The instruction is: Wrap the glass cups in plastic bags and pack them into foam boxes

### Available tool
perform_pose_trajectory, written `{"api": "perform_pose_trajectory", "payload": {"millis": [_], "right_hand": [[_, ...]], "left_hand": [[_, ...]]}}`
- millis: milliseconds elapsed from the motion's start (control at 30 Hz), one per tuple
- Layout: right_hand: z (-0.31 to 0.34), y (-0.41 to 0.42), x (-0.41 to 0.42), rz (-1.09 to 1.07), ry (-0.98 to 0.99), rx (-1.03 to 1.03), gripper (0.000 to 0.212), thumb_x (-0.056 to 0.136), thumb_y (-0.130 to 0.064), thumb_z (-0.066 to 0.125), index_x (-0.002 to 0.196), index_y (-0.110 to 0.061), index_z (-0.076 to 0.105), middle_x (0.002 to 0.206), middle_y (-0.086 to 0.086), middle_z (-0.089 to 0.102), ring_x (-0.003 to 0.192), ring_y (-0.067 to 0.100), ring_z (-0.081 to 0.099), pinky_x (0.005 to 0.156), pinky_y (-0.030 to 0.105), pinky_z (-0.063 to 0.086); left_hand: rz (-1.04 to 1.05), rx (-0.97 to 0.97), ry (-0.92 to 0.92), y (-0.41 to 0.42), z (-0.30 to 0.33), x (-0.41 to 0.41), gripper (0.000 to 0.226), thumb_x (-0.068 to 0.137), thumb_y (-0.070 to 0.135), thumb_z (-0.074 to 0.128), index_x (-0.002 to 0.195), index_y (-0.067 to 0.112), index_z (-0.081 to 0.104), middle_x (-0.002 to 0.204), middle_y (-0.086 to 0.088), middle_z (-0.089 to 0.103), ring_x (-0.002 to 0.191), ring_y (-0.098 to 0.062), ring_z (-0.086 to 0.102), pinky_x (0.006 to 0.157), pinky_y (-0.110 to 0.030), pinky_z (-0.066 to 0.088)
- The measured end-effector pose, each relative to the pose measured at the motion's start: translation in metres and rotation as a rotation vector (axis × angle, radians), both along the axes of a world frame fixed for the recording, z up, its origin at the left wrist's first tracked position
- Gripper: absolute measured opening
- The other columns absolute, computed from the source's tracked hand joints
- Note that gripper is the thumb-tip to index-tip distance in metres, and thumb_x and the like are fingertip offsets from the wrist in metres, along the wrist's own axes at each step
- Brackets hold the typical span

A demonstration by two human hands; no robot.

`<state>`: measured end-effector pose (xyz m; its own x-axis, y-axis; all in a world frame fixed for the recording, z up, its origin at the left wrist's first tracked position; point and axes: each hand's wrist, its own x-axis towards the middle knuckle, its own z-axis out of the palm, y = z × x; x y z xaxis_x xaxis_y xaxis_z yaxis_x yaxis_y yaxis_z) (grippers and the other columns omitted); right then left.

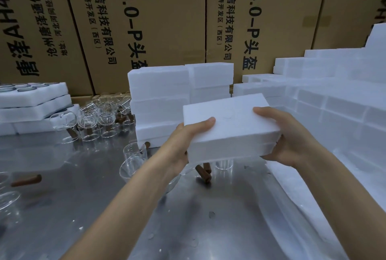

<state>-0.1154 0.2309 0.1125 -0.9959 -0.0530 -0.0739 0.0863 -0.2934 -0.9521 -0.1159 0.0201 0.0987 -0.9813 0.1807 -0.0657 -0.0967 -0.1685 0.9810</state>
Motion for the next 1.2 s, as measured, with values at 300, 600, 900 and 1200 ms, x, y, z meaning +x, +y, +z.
{"api": "perform_pose_trajectory", "payload": {"millis": [300, 600, 900, 1200], "right_hand": [[0.017, 0.014, -0.004, -0.057, -0.009, -0.062, 0.027, 0.077, -0.035, 0.069, 0.101, -0.023, 0.064, 0.089, -0.002, 0.071, 0.076, 0.016, 0.069, 0.064, 0.031, 0.052], [0.007, 0.009, -0.039, -0.148, -0.171, -0.261, 0.063, 0.067, -0.039, 0.077, 0.121, -0.023, 0.05, 0.112, 0.007, 0.056, 0.103, 0.027, 0.058, 0.086, 0.046, 0.045], [0.07, 0.074, -0.138, -0.432, -0.086, -0.358, 0.044, 0.067, -0.043, 0.072, 0.099, -0.02, 0.054, 0.097, 0.001, 0.058, 0.087, 0.017, 0.058, 0.065, 0.033, 0.051], [0.091, 0.086, -0.221, -0.557, -0.101, -0.073, 0.046, 0.074, -0.048, 0.066, 0.105, -0.022, 0.044, 0.084, 0.0, 0.047, 0.072, 0.019, 0.048, 0.062, 0.036, 0.046]], "left_hand": [[-0.059, 0.087, -0.085, 0.015, 0.012, -0.018, 0.027, 0.058, 0.031, 0.08, 0.082, 0.02, 0.076, 0.083, -0.003, 0.074, 0.07, -0.022, 0.071, 0.066, -0.037, 0.058], [0.028, 0.067, -0.12, 0.075, 0.035, -0.066, 0.036, 0.075, 0.034, 0.076, 0.103, 0.014, 0.066, 0.073, -0.003, 0.069, 0.067, -0.021, 0.066, 0.061, -0.028, 0.053], [0.023, -0.071, -0.038, 0.098, 0.037, -0.138, 0.018, 0.099, 0.042, 0.043, 0.094, 0.025, 0.048, 0.083, 0.008, 0.046, 0.071, -0.009, 0.047, 0.053, -0.018, 0.042], [-0.082, -0.522, 0.019, 0.122, -0.015, -0.216, 0.049, 0.095, 0.034, 0.055, 0.139, 0.016, 0.042, 0.138, -0.001, 0.047, 0.118, -0.017, 0.048, 0.092, -0.025, 0.034]]}}
